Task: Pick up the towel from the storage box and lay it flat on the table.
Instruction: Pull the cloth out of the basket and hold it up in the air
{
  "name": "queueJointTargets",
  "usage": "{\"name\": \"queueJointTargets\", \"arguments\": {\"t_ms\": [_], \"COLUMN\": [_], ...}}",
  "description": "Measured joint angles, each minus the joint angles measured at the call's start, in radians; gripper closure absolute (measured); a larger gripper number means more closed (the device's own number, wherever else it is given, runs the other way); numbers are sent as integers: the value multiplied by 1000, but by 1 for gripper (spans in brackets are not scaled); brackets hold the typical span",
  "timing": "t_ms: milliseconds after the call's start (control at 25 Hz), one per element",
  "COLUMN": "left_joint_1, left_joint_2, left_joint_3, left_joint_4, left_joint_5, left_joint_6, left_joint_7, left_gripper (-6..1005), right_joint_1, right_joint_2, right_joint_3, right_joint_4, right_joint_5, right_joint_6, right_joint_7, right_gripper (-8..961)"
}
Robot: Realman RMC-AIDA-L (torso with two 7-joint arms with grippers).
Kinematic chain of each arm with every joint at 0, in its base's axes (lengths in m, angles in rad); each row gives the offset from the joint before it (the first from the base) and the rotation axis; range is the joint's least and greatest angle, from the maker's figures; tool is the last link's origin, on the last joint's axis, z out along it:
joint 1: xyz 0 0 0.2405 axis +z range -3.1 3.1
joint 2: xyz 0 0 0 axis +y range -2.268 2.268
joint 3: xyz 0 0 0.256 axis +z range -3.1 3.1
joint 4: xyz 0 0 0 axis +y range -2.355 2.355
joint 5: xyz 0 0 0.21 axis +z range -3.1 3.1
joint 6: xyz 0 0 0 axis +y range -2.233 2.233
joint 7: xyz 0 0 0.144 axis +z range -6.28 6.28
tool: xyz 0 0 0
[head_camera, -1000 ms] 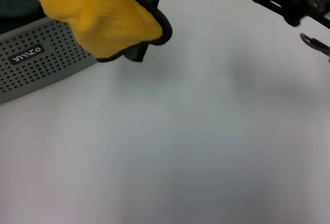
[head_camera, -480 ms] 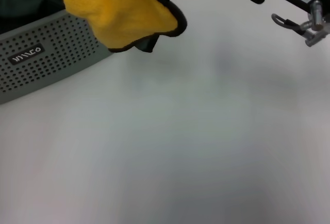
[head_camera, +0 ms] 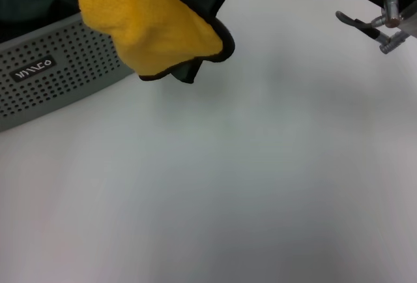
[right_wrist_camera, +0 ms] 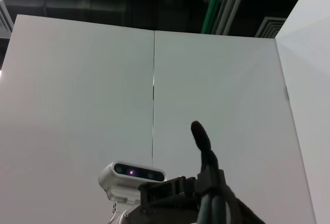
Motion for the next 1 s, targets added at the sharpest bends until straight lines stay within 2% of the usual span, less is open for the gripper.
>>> {"name": "queueJointTargets", "arguments": {"t_ms": [520,600,840,1000], "left_joint_1": [-10,-10,-3,0], "left_joint_2": [1,1,1,-1], "left_joint_3": [0,0,0,1], "left_joint_4": [-32,-32,-32,-41], "left_joint_5": [-4,-5,-6,-8], "left_joint_6": [0,0,2,5], "left_joint_7": [17,17,17,18], "left_gripper": [971,971,971,971], "right_joint_1": [-9,-10,-12,-12], "right_joint_2": [0,0,0,0], "right_joint_3": [4,2,4,5], "right_joint_4": [-1,0,1,-2], "right_joint_5": [9,15,25,25], "right_joint_6": [-1,-3,-9,-11], "right_joint_7": [-34,-43,-49,-61], "right_gripper": [628,765,888,911]}}
